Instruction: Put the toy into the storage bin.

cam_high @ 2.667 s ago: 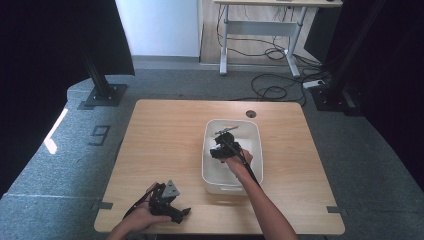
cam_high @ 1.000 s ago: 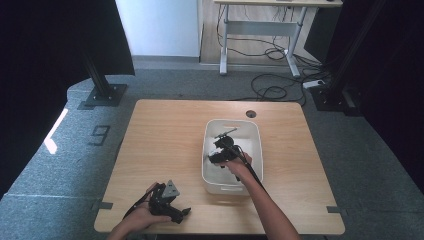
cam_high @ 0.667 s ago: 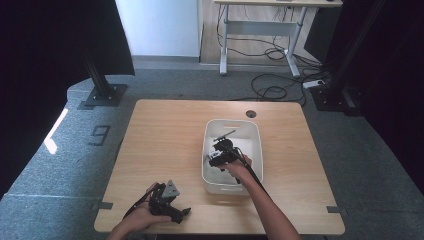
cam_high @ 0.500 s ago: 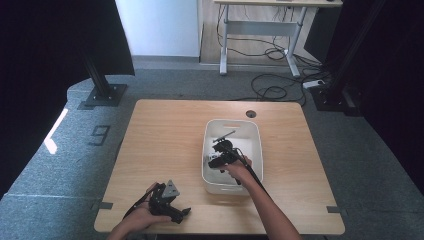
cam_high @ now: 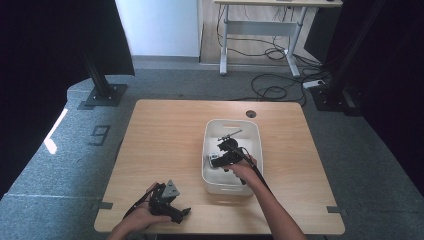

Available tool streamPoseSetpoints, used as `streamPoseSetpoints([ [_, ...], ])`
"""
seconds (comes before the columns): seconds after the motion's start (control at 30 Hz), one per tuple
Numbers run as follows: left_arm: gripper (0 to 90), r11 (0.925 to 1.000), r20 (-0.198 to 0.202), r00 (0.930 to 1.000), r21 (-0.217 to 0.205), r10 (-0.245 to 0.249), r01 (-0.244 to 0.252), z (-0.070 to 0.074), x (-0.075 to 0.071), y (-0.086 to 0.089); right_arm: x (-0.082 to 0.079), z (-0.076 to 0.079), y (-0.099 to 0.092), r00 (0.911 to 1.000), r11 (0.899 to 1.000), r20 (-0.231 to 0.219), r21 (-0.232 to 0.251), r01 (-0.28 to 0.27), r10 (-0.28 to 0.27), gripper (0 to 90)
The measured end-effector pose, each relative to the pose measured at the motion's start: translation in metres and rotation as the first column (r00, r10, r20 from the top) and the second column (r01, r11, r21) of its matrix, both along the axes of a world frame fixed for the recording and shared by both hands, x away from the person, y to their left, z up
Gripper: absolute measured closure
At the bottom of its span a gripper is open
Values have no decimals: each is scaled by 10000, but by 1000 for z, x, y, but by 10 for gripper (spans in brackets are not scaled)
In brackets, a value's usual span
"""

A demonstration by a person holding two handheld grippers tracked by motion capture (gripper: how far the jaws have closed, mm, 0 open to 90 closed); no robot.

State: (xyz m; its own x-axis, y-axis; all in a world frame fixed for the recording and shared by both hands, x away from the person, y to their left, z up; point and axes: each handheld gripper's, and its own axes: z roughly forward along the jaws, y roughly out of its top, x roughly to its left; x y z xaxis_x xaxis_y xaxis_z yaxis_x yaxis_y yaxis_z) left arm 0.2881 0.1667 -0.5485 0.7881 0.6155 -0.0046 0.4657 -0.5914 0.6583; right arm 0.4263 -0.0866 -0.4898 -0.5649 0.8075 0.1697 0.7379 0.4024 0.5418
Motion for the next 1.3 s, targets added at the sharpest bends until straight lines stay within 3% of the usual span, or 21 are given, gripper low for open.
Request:
streamPoseSetpoints([
  [0.13, 0, 10000, -13, 10000, -10, 1, -1, 0, 0, 0, -8, 10, -11, 9976, 9992, 678, 380, -147, 121, 359],
  [0.43, 0, 10000, -5, 10000, 5, -3, 3, 0, 0, 0, -23, 27, -31, 9880, 9940, 1541, 1050, -304, 139, 352],
  [0.67, 0, 10000, -10, 10000, 1, -8, 8, 0, 0, 0, -33, 33, -48, 9776, 9913, 2104, 1271, -345, 71, 350],
  [1.03, 0, 10000, -10, 10000, 5, -4, 4, 0, 0, 0, -51, 37, -95, 9614, 9829, 2694, 1840, 60, -563, 353],
  [1.3, 0, 10000, -5, 10000, 3, -19, 19, 0, 0, 0, -59, 37, -117, 9517, 9790, 2939, 2019, 292, -890, 353],
])
